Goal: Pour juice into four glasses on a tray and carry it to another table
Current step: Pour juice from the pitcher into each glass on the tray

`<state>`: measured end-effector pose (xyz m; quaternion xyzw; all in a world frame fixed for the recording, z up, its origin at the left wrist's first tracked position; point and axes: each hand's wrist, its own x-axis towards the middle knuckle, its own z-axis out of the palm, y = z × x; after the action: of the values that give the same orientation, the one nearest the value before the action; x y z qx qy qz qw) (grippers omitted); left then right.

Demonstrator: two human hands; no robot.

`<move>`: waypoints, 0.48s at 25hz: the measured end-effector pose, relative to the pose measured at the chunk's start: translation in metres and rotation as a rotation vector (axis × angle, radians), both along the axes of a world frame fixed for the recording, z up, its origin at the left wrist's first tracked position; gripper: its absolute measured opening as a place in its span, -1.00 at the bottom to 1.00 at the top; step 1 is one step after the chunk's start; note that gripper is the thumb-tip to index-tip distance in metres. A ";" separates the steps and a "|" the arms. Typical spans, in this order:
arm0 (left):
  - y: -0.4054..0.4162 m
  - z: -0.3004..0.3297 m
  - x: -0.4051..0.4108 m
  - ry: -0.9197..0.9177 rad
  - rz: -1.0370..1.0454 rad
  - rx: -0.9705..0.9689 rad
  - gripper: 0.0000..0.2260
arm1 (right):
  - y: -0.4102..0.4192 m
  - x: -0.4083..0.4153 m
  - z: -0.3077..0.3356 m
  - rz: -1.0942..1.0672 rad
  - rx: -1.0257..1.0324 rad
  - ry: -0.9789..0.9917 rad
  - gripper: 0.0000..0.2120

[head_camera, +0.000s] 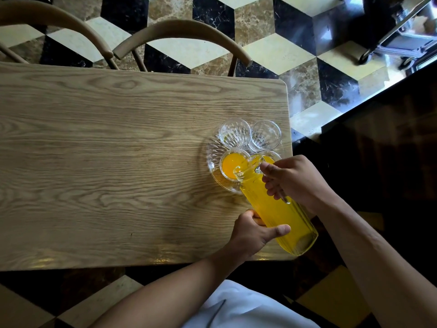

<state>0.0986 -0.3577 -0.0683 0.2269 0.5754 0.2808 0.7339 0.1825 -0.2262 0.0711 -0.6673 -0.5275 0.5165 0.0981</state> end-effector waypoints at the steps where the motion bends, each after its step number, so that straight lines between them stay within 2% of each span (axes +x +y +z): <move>1: 0.000 -0.001 -0.001 0.019 -0.006 0.006 -0.12 | -0.002 0.002 0.001 -0.007 0.004 0.009 -0.60; 6: 0.000 -0.002 0.002 0.112 -0.069 0.049 -0.15 | -0.013 0.017 0.010 -0.069 0.029 0.068 -0.62; 12: 0.005 0.004 0.017 0.119 -0.151 0.085 -0.26 | -0.022 0.042 0.017 -0.155 0.052 0.141 -0.64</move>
<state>0.1155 -0.3527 -0.0644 0.3169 0.5867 0.2350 0.7073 0.2249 -0.2481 0.0885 -0.6653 -0.4792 0.5394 0.1919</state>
